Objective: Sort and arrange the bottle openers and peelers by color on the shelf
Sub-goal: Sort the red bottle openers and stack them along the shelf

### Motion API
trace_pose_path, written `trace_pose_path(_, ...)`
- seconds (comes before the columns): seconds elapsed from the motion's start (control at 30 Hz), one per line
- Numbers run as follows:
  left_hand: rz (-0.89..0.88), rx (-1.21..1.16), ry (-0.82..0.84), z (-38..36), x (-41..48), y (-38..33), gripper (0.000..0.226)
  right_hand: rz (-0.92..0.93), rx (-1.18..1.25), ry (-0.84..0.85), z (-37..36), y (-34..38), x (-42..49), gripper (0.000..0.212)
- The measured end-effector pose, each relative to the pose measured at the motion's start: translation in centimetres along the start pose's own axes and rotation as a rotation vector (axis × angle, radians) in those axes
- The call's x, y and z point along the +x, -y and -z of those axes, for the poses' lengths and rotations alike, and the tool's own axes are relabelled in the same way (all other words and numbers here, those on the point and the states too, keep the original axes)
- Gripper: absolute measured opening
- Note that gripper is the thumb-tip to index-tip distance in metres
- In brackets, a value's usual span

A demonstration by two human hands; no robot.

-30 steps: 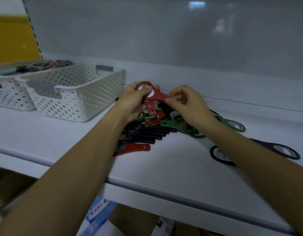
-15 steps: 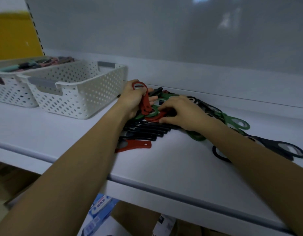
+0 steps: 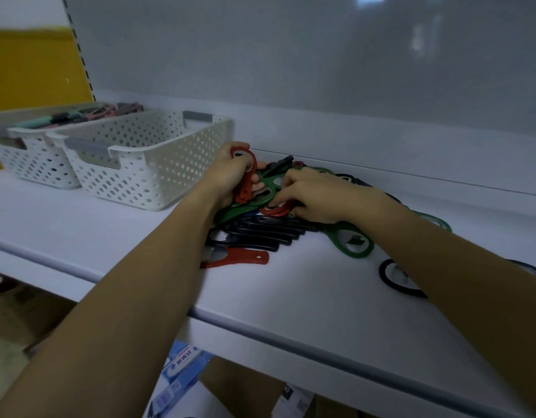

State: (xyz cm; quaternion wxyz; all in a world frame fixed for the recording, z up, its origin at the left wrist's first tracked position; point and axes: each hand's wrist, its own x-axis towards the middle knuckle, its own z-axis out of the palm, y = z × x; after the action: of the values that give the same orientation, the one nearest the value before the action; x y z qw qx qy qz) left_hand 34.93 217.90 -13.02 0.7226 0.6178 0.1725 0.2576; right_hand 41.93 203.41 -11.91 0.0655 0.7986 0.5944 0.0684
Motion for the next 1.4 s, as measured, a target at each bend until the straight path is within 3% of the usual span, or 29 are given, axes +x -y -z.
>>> trace_pose_path(0.13,-0.029,0.067,-0.015,0.2,0.2,0.1,0.029,0.037,-0.129,-0.022,0.2,-0.6,-0.1,0.038)
trace_pose_path(0.27,-0.056,0.090,-0.001,0.2,0.1,0.2,0.026,0.199,-0.169,-0.309,-1.8,-1.3,-1.6,0.024)
trace_pose_path(0.33,-0.067,0.102,0.013,0.2,0.1,0.2,0.026,0.118,0.035,-0.455,-2.1,-1.9,-2.8,0.019)
trace_pose_path(0.4,-0.083,0.089,0.047,-0.2,-0.2,0.0,0.024,-0.054,0.415,-0.561,-1.3,-2.0,-4.1,0.021)
trace_pose_path(0.53,-0.051,-0.083,0.250,-1.8,-1.3,-1.1,0.023,-0.308,1.098,-0.629,0.1,-1.5,-4.9,0.014)
trace_pose_path(0.6,-0.038,-0.055,0.324,-2.5,-1.8,-0.8,0.034,-0.392,1.242,-0.615,-0.2,-1.1,-4.2,0.014)
trace_pose_path(0.67,-0.067,0.003,0.347,-3.1,-2.0,-0.1,0.031,-0.439,1.340,-0.609,-0.6,-0.4,-3.4,0.011)
trace_pose_path(0.83,-0.157,0.086,0.369,-3.2,-1.6,1.1,0.038,-0.427,1.649,-0.617,-0.7,0.2,-2.6,0.021)
trace_pose_path(0.93,-0.213,0.043,0.317,-3.1,-0.9,1.3,0.025,-0.434,1.558,-0.636,-0.8,-0.2,-2.4,0.027)
trace_pose_path(1.0,-0.193,-0.073,0.215,-2.9,-0.7,0.9,0.018,-0.494,1.303,-0.677,-0.8,-1.4,-2.7,0.034)
trace_pose_path(1.07,-0.135,-0.237,0.114,-2.6,-0.5,0.3,0.012,-0.435,0.978,-0.647,-1.1,-2.6,-3.4,0.039)
trace_pose_path(1.2,-0.048,-0.534,0.064,-2.1,-0.5,-0.4,0.017,-0.151,0.311,-0.189,-2.9,-3.4,-3.5,0.048)
trace_pose_path(1.27,-0.056,-0.542,0.018,-1.9,-0.5,-0.3,0.027,-0.163,0.230,-0.051,-2.6,-3.1,-3.5,0.045)
trace_pose_path(1.4,-0.029,-0.460,0.064,-1.3,-0.1,0.0,0.041,-0.240,0.335,-0.123,-1.3,-3.1,-3.6,0.026)
